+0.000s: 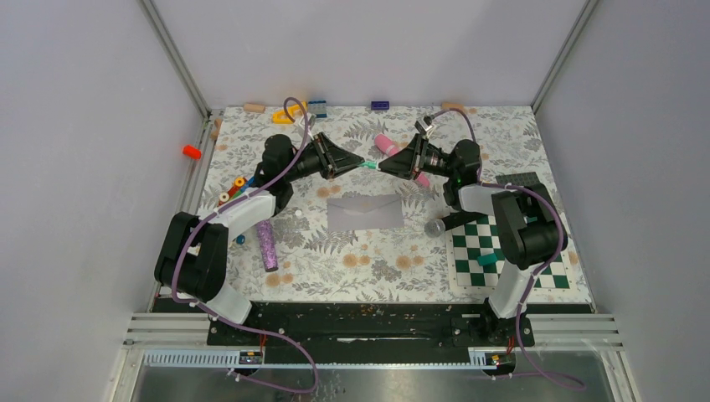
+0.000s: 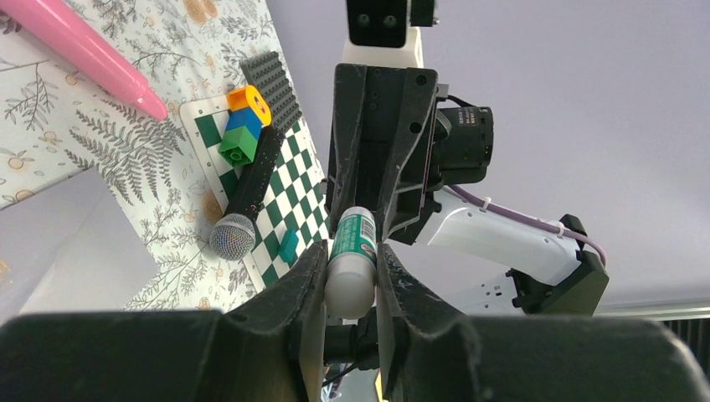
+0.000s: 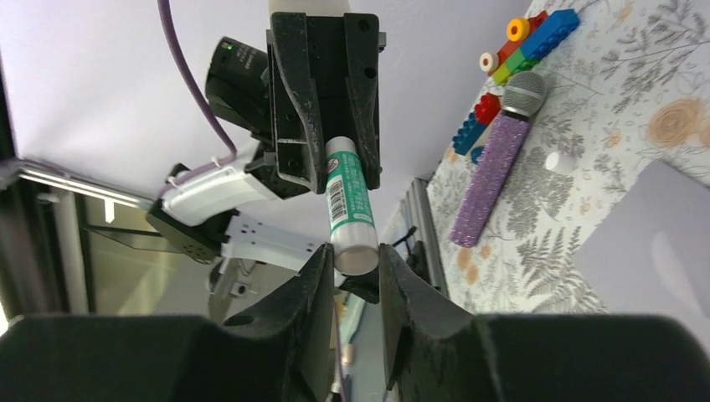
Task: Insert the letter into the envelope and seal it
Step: Screw the solid glue.
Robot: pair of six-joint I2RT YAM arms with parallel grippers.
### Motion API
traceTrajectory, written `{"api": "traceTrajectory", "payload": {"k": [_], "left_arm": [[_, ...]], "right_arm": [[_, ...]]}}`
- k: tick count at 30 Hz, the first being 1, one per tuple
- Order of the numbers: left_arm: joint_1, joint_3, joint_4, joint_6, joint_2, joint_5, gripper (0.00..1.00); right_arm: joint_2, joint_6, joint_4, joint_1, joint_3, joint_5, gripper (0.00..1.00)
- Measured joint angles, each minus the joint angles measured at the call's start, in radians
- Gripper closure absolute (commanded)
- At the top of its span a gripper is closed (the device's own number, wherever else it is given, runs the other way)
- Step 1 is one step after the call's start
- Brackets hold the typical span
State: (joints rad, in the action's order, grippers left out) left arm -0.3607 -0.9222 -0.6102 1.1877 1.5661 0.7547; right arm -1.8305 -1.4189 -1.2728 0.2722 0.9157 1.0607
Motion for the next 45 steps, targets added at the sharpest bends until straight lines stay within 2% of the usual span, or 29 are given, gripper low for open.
{"api": "traceTrajectory", "payload": {"k": [8, 15, 20, 22, 24, 27, 31, 34, 37, 38, 42, 45], "left_arm": [[-0.001, 0.000, 0.042, -0.004, 0.000, 0.001, 1.00], [-0.008, -0.001, 0.040, 0.003, 0.000, 0.009, 1.00], [-0.020, -0.001, 0.037, 0.014, 0.000, 0.023, 1.00], [-0.021, -0.002, 0.036, 0.015, 0.000, 0.024, 1.00], [-0.024, -0.003, 0.041, 0.014, 0.000, 0.023, 1.00], [-0.014, -0.003, 0.043, 0.014, 0.000, 0.018, 1.00], [-0.006, -0.003, 0.044, 0.010, 0.000, 0.010, 1.00], [-0.006, -0.003, 0.044, 0.002, 0.000, 0.008, 1.00], [-0.006, -0.003, 0.045, -0.008, 0.000, 0.008, 1.00], [-0.006, -0.003, 0.045, -0.013, 0.000, 0.010, 1.00], [-0.013, -0.017, 0.080, -0.052, 0.000, 0.025, 1.00], [-0.028, -0.043, 0.115, -0.096, 0.000, 0.037, 1.00]], "right_arm": [[0.052, 0.298, 0.171, 0.000, 0.019, 0.038, 0.81], [0.187, 0.793, 0.492, 0.001, 0.039, 0.049, 0.79], [0.288, 1.134, 0.725, 0.006, 0.050, 0.022, 0.70], [0.317, 1.275, 0.835, 0.011, 0.068, 0.006, 0.65], [0.341, 1.425, 0.962, 0.027, 0.098, -0.025, 0.55], [0.399, 1.645, 1.121, 0.053, 0.117, -0.101, 0.38], [0.474, 1.809, 1.252, 0.073, 0.117, -0.171, 0.09], [0.506, 1.806, 1.317, 0.062, 0.126, -0.184, 0.05], [0.478, 1.688, 1.386, 0.006, 0.206, -0.100, 0.17], [0.442, 1.617, 1.408, -0.026, 0.262, -0.045, 0.21], [0.254, 1.318, 1.418, -0.113, 0.481, 0.129, 0.24], [0.178, 1.148, 1.426, -0.137, 0.512, 0.201, 0.26]]}}
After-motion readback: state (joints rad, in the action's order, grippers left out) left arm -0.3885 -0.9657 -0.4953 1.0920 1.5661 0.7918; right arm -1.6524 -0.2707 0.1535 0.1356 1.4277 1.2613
